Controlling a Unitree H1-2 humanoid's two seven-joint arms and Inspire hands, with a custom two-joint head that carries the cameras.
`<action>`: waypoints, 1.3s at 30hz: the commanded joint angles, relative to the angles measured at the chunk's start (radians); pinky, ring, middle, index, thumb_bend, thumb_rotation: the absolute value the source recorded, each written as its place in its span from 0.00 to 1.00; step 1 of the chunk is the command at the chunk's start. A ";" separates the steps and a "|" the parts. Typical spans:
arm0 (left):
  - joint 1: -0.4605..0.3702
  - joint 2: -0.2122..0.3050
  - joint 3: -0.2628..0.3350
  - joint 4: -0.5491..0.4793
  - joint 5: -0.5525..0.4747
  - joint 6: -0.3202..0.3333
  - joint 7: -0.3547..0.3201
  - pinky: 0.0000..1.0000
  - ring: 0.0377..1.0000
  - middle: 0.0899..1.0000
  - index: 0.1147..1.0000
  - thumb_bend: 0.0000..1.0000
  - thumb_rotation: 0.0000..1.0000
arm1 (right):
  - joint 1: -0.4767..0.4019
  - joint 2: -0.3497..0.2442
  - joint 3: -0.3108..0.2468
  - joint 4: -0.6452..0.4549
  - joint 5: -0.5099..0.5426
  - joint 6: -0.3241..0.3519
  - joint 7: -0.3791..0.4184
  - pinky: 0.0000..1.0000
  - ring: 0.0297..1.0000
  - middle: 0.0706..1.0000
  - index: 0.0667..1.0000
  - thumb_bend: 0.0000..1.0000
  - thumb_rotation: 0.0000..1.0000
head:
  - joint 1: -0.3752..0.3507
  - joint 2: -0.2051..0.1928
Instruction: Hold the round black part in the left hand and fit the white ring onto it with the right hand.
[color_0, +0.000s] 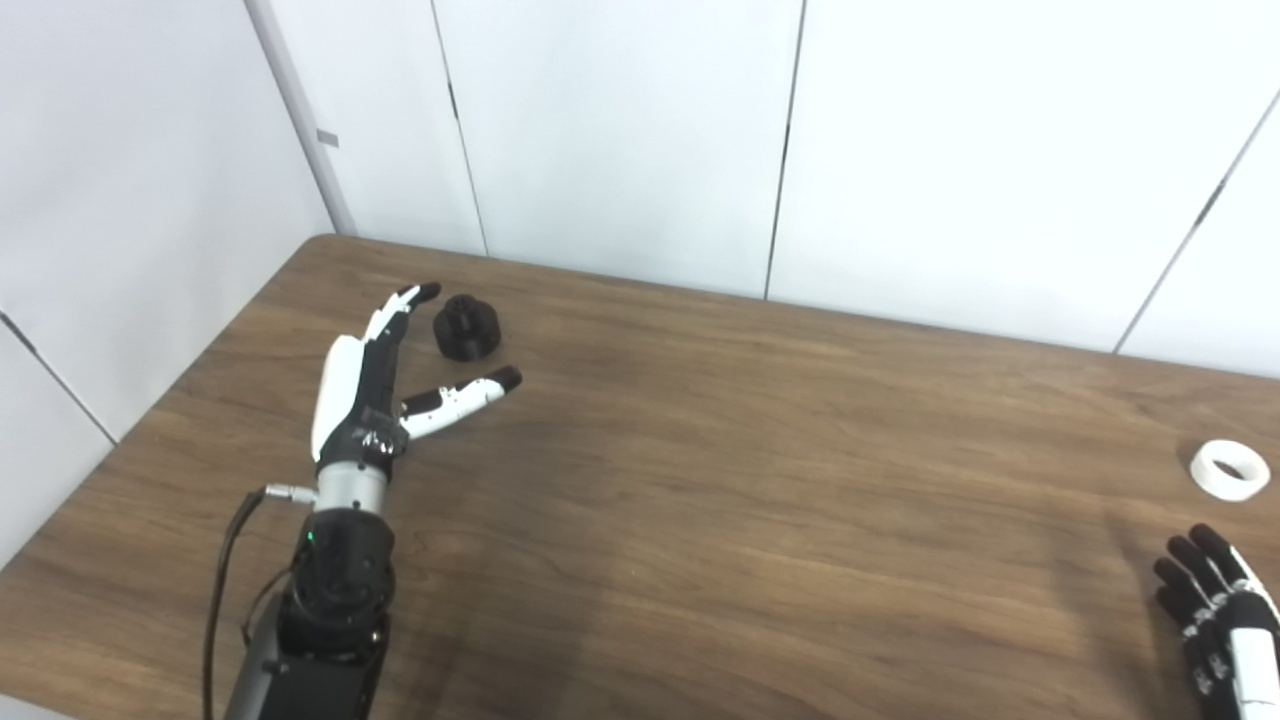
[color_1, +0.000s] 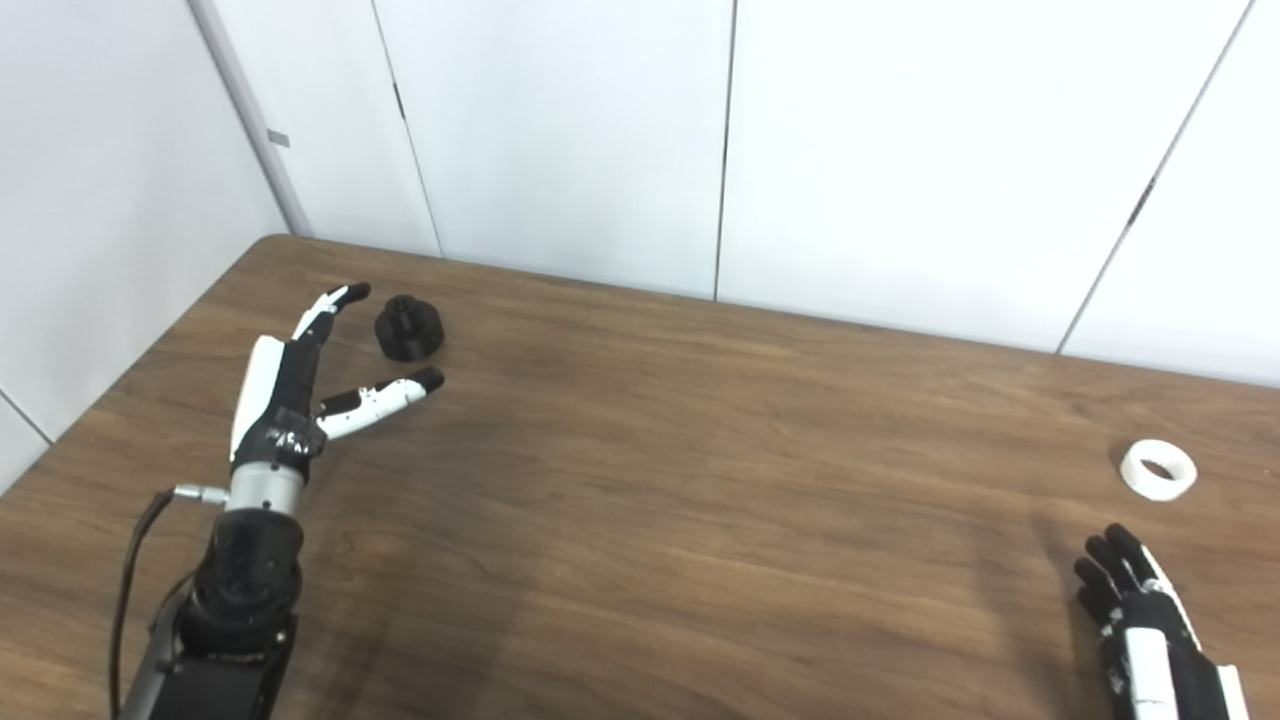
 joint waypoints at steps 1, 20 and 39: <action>-0.055 0.042 0.000 0.023 0.028 -0.013 0.012 1.00 1.00 0.97 0.89 0.99 0.41 | -0.001 0.002 0.003 -0.014 0.000 -0.006 -0.005 0.96 0.89 0.88 0.88 0.61 0.83 | -0.001 0.000; -0.231 0.165 -0.084 0.353 0.144 0.005 0.053 1.00 1.00 0.95 0.87 1.00 0.41 | 0.004 0.002 0.014 -0.020 -0.013 -0.014 -0.009 0.94 0.88 0.87 0.89 0.58 0.85 | -0.008 0.003; -0.399 0.231 -0.179 0.633 0.184 0.037 0.063 1.00 1.00 0.97 0.86 1.00 0.38 | 0.012 -0.020 0.030 -0.019 -0.019 -0.039 0.013 1.00 0.93 0.94 0.94 0.55 0.94 | -0.014 0.003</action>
